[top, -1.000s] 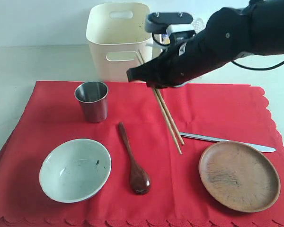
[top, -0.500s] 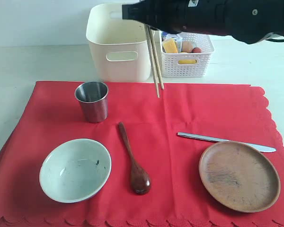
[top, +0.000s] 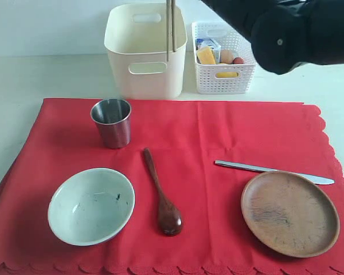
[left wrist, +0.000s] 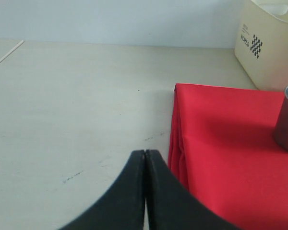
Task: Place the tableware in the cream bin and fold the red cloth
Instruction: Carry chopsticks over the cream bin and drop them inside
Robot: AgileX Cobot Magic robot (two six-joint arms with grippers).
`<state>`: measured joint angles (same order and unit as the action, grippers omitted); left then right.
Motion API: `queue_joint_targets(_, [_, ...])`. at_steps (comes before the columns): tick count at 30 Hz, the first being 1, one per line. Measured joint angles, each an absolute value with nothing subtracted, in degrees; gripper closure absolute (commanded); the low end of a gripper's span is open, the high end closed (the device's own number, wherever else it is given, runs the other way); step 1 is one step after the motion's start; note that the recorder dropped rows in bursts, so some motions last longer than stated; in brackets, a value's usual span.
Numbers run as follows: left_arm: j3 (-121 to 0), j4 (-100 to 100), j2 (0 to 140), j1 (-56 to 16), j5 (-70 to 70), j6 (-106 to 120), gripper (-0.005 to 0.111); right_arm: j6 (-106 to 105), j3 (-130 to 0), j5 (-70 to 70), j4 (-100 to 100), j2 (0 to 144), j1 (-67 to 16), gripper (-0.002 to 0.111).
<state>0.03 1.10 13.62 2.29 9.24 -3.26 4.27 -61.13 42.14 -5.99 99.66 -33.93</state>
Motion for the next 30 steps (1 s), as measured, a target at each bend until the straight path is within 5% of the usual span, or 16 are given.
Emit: queue_joint_targets(30, [0.03,1.10,13.62,2.29,9.24,-3.26,0.105,-8.12,-83.45,49.33,-12.56,122.00,-33.93,0.108])
